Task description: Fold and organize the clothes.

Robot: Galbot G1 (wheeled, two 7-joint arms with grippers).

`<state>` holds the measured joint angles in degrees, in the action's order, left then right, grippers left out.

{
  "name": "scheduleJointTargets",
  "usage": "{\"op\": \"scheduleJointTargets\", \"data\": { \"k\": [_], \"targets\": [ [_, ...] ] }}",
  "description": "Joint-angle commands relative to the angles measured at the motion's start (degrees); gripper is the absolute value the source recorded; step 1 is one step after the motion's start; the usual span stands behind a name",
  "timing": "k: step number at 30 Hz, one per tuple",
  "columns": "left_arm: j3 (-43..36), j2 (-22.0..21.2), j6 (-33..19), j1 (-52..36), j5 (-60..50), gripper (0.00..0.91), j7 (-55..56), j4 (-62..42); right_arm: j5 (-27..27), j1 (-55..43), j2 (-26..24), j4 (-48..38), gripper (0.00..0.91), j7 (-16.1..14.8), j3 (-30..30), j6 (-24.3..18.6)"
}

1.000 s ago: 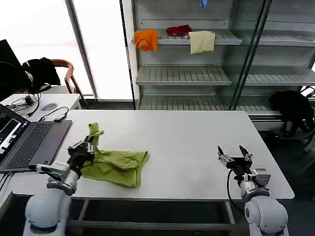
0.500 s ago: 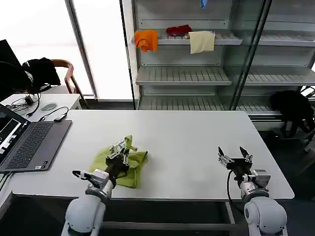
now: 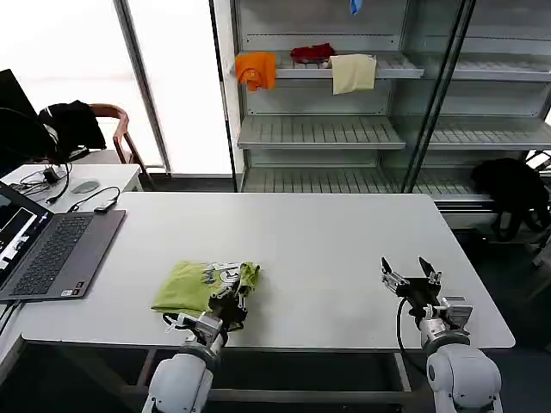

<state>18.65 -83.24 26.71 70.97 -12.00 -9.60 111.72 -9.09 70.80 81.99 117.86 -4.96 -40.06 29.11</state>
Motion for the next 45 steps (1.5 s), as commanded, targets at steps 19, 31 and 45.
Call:
{"op": "scheduleJointTargets", "data": {
  "k": [19,31,45],
  "targets": [
    [20.15,4.35,1.17,0.45,22.63,0.907,-2.80,7.71,-0.06,1.01,0.06,0.50,0.907,0.20,-0.31,-0.16],
    [25.29,6.64,2.91,-3.15,25.53,0.907,-2.37,-4.87,0.66,0.13,0.58,-0.14,0.907,0.36,0.72,0.05],
    [22.49,5.24,3.23,-4.71,24.03,0.907,-2.16,-10.47,0.80,0.35,0.13,-0.02,0.907,0.41,0.47,0.10]
  ]
}}
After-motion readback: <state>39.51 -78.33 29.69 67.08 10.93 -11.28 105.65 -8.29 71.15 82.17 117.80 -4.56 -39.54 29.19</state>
